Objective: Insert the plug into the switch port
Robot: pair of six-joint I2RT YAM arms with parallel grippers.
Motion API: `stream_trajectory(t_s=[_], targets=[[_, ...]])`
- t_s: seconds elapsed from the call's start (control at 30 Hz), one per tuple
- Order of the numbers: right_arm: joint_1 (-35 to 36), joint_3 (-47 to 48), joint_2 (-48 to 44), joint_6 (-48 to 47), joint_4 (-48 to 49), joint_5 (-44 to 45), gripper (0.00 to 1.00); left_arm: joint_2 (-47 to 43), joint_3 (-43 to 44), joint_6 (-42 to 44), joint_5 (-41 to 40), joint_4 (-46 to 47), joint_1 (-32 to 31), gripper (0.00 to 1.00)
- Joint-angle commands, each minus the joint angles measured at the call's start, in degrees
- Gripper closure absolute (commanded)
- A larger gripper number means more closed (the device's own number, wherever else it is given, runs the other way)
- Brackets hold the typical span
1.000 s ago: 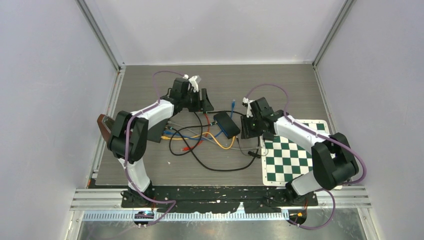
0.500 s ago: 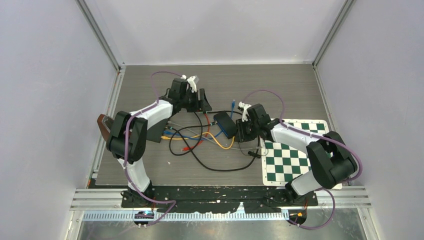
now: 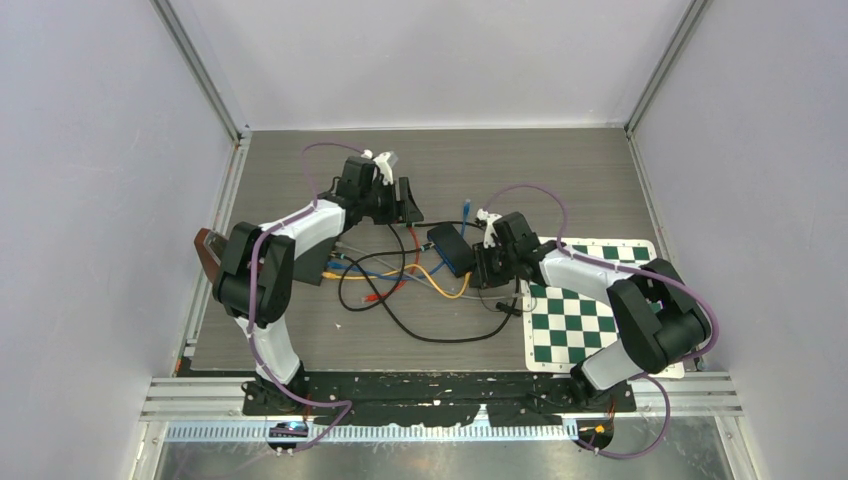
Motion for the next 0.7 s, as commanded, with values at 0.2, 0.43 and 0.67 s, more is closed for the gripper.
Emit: stream_trajectory(t_s=[0.2, 0.43, 0.67], targets=[[0.47, -0.72, -2.16, -0.76, 0.69, -0.15, 0.94, -0.46, 0.86, 0.64, 0.96, 0.7, 0.27, 0.37], [-0.09, 7.64, -1.1, -8.79, -12.81, -2.04, 0.95, 4.15, 4.32, 2.26, 2.31, -0.46, 0.36, 0.37], [-1.91, 14.99, 7.66, -14.86, -23.29, -9.15, 0.95, 8.94, 8.12, 2.36, 4.36, -0.8, 0.36, 0.37]])
